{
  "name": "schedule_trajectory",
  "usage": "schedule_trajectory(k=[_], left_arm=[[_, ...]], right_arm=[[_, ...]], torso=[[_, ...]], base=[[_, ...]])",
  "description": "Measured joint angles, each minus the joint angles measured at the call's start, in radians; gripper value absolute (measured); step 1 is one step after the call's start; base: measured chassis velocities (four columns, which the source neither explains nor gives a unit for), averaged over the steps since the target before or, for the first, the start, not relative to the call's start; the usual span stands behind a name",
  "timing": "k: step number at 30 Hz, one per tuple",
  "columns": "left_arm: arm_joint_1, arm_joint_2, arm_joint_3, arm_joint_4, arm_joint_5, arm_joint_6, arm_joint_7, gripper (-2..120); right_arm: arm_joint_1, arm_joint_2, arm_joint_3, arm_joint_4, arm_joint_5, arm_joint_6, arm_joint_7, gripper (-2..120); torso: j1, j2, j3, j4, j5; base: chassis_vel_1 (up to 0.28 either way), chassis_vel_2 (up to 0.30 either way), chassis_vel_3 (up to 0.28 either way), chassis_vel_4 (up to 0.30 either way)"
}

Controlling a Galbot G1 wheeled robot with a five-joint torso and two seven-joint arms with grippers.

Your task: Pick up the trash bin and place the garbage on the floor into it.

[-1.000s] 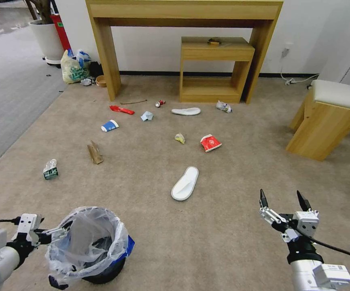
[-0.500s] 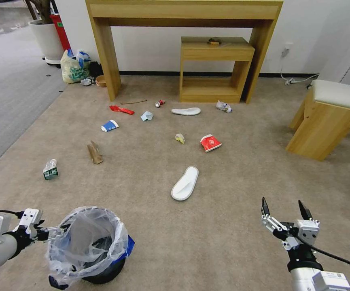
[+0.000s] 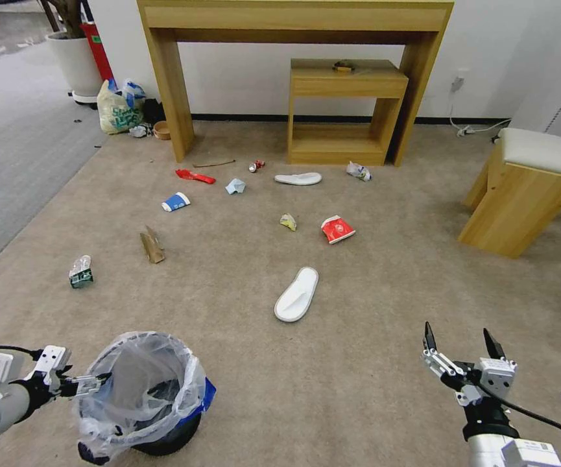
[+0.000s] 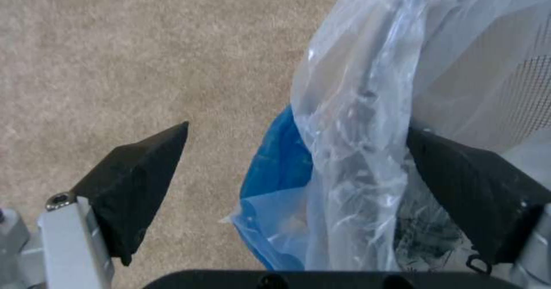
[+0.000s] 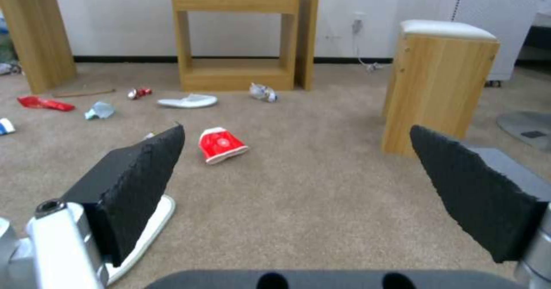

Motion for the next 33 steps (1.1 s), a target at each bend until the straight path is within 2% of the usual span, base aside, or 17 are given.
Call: schedule_trajectory(k=[14, 18, 21, 25, 28, 30, 32, 33], left_arm=[[-0.019, -0.014, 0.04, 0.03, 0.01, -0.002, 0.021, 100], [-0.02, -0.018, 0.049, 0.03, 0.013, -0.002, 0.028, 95], [-0.02, -0.019, 0.051, 0.031, 0.026, -0.003, 0.043, 79], [-0.021, -0.019, 0.051, 0.035, 0.027, -0.003, 0.044, 71], [-0.022, -0.017, 0.051, 0.043, 0.031, -0.004, 0.048, 54], [-0.022, -0.017, 0.05, 0.044, 0.033, -0.004, 0.048, 51], [-0.021, -0.019, 0.049, 0.043, 0.036, -0.004, 0.047, 41], [-0.021, -0.019, 0.049, 0.043, 0.036, -0.004, 0.047, 41]], right_arm=[[0.014, -0.001, -0.004, -0.009, 0.019, -0.023, 0.004, 100], [0.014, 0.0, -0.004, -0.009, 0.029, -0.027, 0.006, 100], [0.01, 0.0, -0.004, -0.008, 0.031, -0.027, 0.007, 100], [0.007, 0.001, -0.005, -0.006, 0.031, -0.027, 0.007, 100], [0.002, 0.003, -0.007, -0.006, 0.029, -0.021, 0.007, 100], [0.001, 0.003, -0.008, -0.006, 0.029, -0.019, 0.007, 100], [-0.001, 0.003, -0.009, -0.006, 0.027, -0.014, 0.007, 100], [-0.001, 0.003, -0.009, -0.006, 0.027, -0.014, 0.007, 100]], torso=[[0.0, 0.0, 0.0, 0.0, 0.0001], [0.0, 0.0, 0.0, 0.0001, 0.0], [0.0, 0.0, 0.0, 0.0, 0.0003], [0.0, 0.0, 0.0, 0.0, 0.0002], [0.0, 0.0, 0.0, 0.0, 0.0003], [0.0, 0.0, 0.0, 0.0, 0.0003], [0.0, 0.0, 0.0, 0.0, 0.0], [0.0, 0.0, 0.0, 0.0, 0.0]], base=[[0.0, 0.0, 0.0, 0.0], [0.0, 0.0, 0.0, 0.0], [0.0, 0.0, 0.0, 0.0], [0.0, 0.0, 0.0, 0.0], [0.0, 0.0, 0.0, 0.0], [0.0, 0.0, 0.0, 0.0], [0.0, 0.0, 0.0, 0.0], [0.0, 0.0, 0.0, 0.0]])
